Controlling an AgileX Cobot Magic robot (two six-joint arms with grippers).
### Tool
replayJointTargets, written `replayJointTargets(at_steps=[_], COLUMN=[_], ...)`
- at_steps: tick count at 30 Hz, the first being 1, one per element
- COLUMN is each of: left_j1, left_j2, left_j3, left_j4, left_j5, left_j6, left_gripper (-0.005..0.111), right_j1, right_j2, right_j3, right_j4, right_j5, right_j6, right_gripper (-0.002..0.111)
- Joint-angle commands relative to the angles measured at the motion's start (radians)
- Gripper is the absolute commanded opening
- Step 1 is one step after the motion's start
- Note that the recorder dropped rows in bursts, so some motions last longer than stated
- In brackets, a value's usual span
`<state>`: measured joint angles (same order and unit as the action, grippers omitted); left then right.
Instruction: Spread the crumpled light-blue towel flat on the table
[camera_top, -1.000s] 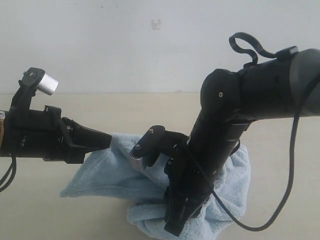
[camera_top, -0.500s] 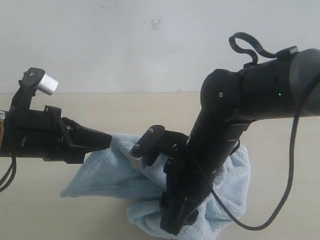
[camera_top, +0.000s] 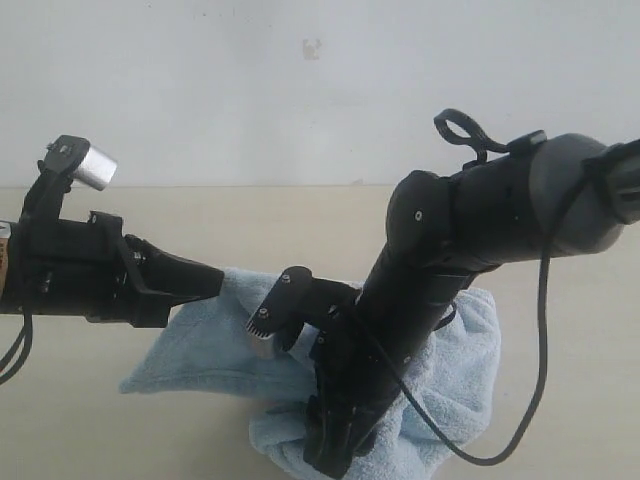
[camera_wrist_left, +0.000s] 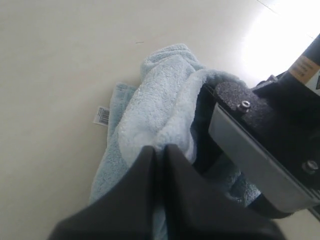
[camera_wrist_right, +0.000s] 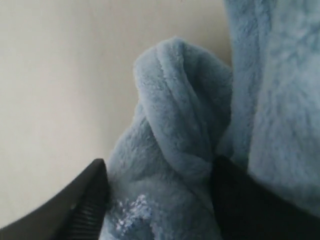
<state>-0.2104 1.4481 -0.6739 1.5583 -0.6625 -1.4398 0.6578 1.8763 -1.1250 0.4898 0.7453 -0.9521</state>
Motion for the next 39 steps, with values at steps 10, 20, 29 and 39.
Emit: replayJointTargets(at_steps=[10, 20, 29, 39], left_j1=[-0.001, -0.001, 0.002, 0.002], left_j2=[0.004, 0.004, -0.075, -0.281], left_j3=[0.004, 0.004, 0.004, 0.048], left_j4=[0.004, 0.004, 0.004, 0.144], left_j5=[-0.008, -0.008, 0.16, 0.477], left_j6=[0.006, 0.026, 0.058, 0.058], left_gripper=[0.004, 0.004, 0.004, 0.004], right_j1=[0.002, 0.002, 0.0, 0.0], right_j2=[-0.131, -0.336, -0.417, -0.417], right_j3=[-0.051, -0.063, -0.063, -0.01], right_j4=[-0.164, -0.474, -1.285, -1.31], right_j5=[0.025, 0.082, 0.319, 0.111], right_j6=[0.19, 0.376, 1.143, 1.333], right_gripper=[0.0, 0.0, 0.0, 0.0])
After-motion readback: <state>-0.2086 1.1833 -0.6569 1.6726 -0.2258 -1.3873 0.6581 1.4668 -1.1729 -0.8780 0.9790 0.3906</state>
